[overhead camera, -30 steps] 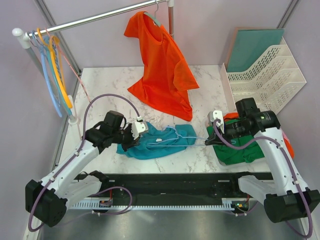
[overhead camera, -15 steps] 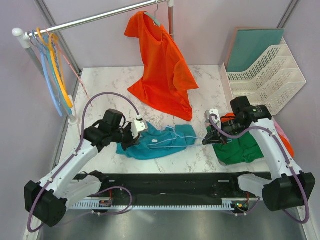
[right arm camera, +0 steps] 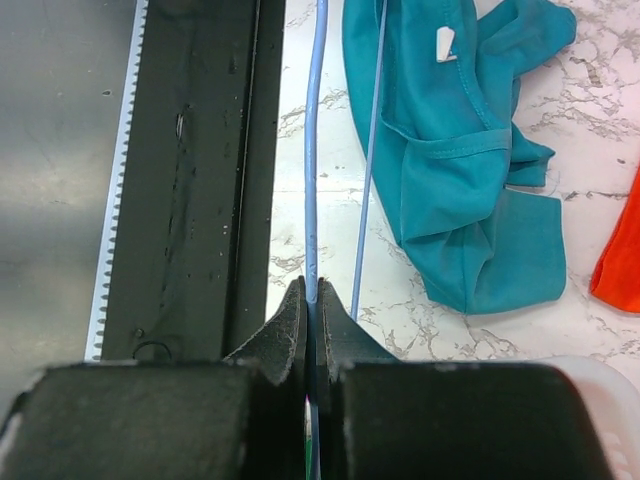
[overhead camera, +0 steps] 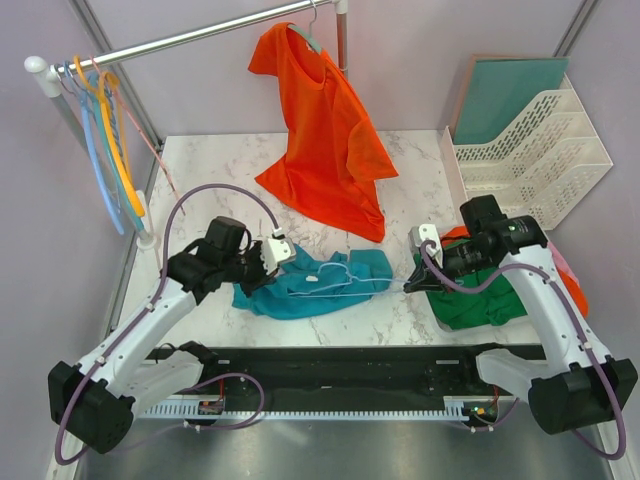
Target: Place the t-shirt on the hanger
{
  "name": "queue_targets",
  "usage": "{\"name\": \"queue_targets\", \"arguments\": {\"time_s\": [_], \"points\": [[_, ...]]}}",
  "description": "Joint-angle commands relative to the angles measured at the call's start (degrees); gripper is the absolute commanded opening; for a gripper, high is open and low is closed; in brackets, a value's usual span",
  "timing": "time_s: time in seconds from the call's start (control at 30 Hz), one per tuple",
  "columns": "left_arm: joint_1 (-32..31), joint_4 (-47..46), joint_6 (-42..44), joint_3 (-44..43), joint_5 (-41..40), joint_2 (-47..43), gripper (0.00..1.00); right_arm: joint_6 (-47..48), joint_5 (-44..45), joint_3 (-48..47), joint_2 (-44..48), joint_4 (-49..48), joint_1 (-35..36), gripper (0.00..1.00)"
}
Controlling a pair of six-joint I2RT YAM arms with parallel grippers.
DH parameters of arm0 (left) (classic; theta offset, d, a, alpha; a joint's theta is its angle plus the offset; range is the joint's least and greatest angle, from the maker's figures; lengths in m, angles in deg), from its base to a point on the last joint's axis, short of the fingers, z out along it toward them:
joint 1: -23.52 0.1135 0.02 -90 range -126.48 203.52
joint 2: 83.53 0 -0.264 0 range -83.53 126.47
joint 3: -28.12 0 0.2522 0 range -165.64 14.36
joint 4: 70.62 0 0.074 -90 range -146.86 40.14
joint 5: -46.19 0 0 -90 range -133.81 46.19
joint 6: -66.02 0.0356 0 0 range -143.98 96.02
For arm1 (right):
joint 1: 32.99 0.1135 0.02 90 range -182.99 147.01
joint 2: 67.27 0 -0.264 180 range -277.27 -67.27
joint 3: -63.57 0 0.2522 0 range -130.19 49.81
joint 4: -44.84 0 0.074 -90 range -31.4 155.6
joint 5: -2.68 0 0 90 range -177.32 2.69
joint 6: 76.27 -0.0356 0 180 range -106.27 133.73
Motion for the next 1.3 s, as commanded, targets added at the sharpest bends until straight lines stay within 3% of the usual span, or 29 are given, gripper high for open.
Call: {"name": "queue_targets", "arguments": {"time_s": [0.0,0.17,0.67,1.13,1.27], "points": [[0.0,0.6,2.3,-3.3,6.2,-1.0,0.04,2.2,-5.3,-0.6,-3.5,4.7,0.4,0.0],[-0.1,2.5,2.6,-4.6,9.1,-2.0,0.05,1.1,-7.1,-2.5,-6.8,1.5,0.4,0.0],[-0.7,5.5,2.2,-9.7,14.8,-2.3,0.05,-22.3,-11.8,0.6,-6.4,-25.7,6.1,0.0],[-0.9,6.2,5.4,-9.2,13.1,-8.1,0.03,-21.1,-13.6,3.9,-6.4,-32.5,6.4,0.0],[-0.9,6.2,5.4,-9.5,14.1,-8.9,0.03,-26.9,-14.4,5.8,-7.1,-40.4,8.1,0.0]]}}
